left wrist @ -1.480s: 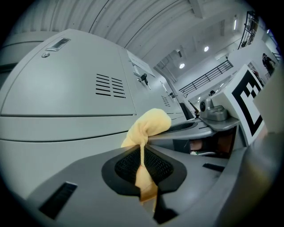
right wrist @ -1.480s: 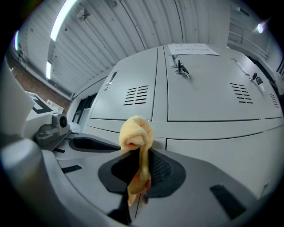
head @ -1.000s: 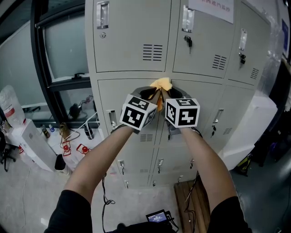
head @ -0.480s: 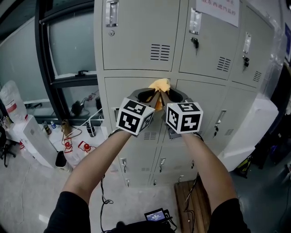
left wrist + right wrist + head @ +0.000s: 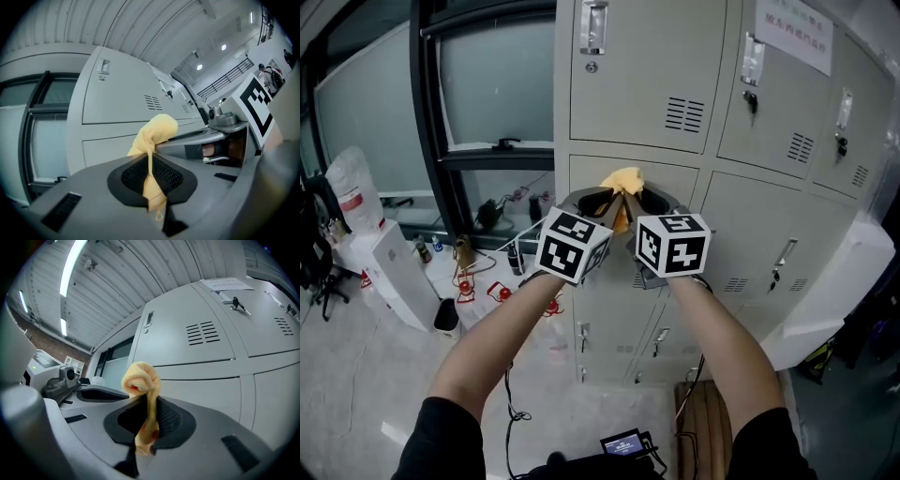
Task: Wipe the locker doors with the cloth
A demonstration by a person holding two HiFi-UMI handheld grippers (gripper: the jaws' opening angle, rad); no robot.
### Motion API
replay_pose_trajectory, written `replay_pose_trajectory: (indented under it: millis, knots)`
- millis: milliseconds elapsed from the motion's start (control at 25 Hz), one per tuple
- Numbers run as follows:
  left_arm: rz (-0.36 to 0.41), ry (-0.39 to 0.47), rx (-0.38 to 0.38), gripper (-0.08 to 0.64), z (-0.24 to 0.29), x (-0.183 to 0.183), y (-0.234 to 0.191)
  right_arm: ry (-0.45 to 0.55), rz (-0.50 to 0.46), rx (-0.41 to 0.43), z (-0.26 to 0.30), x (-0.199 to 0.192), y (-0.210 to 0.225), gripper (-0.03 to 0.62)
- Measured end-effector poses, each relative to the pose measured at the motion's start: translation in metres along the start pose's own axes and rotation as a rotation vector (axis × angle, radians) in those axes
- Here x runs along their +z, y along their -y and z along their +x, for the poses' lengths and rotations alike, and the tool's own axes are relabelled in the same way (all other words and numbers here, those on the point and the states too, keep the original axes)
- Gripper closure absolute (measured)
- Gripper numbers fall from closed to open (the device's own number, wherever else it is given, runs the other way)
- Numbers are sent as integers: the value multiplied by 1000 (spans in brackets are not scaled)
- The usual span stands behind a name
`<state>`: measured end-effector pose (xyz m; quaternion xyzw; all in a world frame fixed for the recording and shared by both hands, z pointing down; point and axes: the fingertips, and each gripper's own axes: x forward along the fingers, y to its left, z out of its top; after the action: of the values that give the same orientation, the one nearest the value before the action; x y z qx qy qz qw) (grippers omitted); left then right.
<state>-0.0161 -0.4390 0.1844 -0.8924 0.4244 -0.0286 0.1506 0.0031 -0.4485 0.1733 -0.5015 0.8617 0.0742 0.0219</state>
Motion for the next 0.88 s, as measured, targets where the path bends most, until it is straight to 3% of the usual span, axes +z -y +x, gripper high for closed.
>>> replay_pose_trajectory:
  millis: [400,880]
  knots:
    - [-2,-58,81,522,-36,-38,-54,-34,11,77,47,-23,-56,525]
    - [3,-73,65,522,-27,-59,-70,-43,-31,27,66,-38,-56,525]
